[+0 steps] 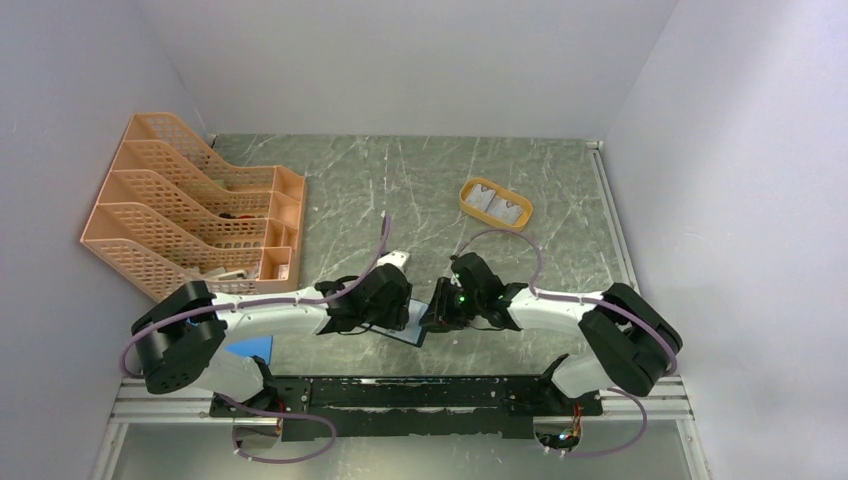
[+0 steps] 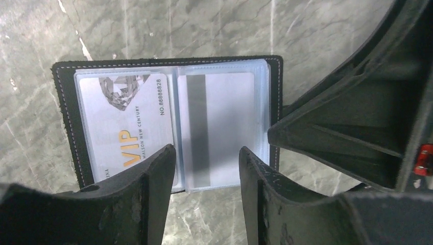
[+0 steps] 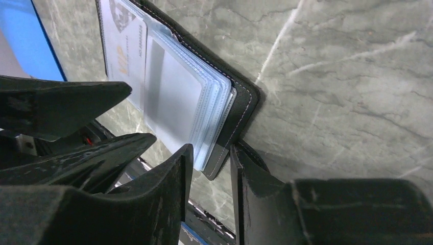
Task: Put the credit cards into the card holder
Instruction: Turn over the card slot in the card holder.
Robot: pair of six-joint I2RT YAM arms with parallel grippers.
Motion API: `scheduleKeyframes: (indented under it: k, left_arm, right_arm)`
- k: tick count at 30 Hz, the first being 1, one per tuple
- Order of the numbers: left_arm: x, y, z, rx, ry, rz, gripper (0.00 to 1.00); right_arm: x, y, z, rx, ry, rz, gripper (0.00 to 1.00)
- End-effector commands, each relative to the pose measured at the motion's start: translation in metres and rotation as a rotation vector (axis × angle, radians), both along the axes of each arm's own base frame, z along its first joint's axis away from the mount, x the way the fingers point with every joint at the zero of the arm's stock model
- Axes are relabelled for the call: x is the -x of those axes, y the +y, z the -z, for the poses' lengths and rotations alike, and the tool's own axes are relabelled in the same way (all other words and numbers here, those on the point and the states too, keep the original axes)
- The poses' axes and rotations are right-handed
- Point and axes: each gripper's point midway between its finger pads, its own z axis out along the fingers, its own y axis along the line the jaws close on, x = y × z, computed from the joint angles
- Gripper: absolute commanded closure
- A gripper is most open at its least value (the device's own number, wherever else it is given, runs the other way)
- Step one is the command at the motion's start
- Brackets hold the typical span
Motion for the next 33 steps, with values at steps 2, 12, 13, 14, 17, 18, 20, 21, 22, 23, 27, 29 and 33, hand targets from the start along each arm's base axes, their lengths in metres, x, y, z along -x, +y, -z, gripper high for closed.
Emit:
scheduleKeyframes:
  k: [2,12,13,14,17,18,20,21,22,23,27,29,33]
  left_arm:
    - [0.001,0.013,0.016,-0.053,0.000,-0.026,0.48]
    - [-0.014,0.038,-0.004,-0.030,-0.066,-0.154,0.46]
    - [-0.016,0.043,-0.004,-0.027,-0.058,-0.175,0.45]
    - [-0.019,0.049,-0.002,-0.020,-0.043,-0.198,0.45]
    - [-0.022,0.063,0.007,0.014,0.018,-0.246,0.44]
    - [-0.022,0.067,0.011,0.024,0.036,-0.256,0.44]
    - [-0.020,0.073,0.017,0.041,0.064,-0.275,0.44]
    - [-0.018,0.075,0.020,0.048,0.073,-0.279,0.44]
    - [-0.018,0.075,0.021,0.054,0.078,-0.282,0.44]
    - [-0.016,0.075,0.022,0.057,0.083,-0.280,0.44]
    - [-0.012,0.075,0.027,0.059,0.102,-0.271,0.45]
    - [-0.010,0.075,0.028,0.060,0.108,-0.265,0.45]
    - [-0.008,0.075,0.028,0.070,0.109,-0.259,0.46]
  right_arm:
    - [-0.004,-0.002,0.010,0.061,-0.013,0.004,0.63]
    - [-0.010,0.000,-0.028,-0.050,-0.113,0.064,0.62]
    - [-0.010,0.001,-0.032,-0.068,-0.118,0.065,0.62]
    - [-0.010,0.004,-0.038,-0.091,-0.125,0.063,0.62]
    - [-0.010,0.012,-0.052,-0.152,-0.137,0.052,0.61]
    - [-0.010,0.014,-0.054,-0.164,-0.134,0.046,0.61]
    - [-0.009,0.018,-0.054,-0.177,-0.118,0.035,0.61]
    - [-0.007,0.020,-0.052,-0.184,-0.108,0.030,0.61]
    - [-0.007,0.022,-0.052,-0.193,-0.099,0.028,0.60]
    - [-0.006,0.023,-0.050,-0.197,-0.087,0.028,0.60]
    - [-0.002,0.026,-0.040,-0.202,-0.047,0.031,0.59]
    - [0.000,0.027,-0.037,-0.201,-0.032,0.031,0.59]
    - [0.002,0.029,-0.029,-0.191,-0.005,0.030,0.58]
